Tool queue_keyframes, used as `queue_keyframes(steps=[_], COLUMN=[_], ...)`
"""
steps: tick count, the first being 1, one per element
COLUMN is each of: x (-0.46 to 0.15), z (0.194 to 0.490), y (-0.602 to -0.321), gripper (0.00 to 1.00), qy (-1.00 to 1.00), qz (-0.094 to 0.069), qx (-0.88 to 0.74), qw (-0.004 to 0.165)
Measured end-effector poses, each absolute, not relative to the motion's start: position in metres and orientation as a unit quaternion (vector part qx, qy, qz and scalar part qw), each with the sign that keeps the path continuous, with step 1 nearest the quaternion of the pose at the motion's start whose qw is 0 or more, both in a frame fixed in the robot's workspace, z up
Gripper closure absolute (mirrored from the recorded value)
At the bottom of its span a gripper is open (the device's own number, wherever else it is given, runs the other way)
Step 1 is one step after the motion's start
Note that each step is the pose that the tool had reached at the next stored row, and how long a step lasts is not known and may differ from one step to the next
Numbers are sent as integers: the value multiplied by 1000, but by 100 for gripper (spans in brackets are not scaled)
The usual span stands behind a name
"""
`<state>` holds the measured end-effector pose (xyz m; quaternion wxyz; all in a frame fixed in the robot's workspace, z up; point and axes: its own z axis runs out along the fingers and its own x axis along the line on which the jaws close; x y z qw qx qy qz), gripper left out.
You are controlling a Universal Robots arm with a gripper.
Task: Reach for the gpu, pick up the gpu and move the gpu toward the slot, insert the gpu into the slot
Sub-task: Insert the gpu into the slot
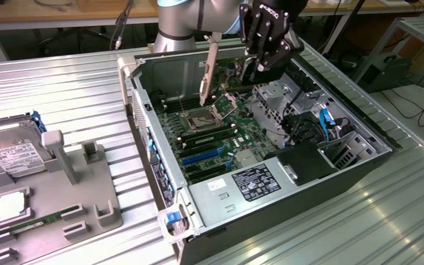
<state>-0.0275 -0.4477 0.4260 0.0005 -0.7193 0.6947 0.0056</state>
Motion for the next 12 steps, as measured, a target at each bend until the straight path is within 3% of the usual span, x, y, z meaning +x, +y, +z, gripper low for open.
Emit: queue_keyframes(steps=[12], x=[-27], z=[399], y=[-447], gripper=[72], qy=[706], qz=[6], qx=[-708], qw=[1])
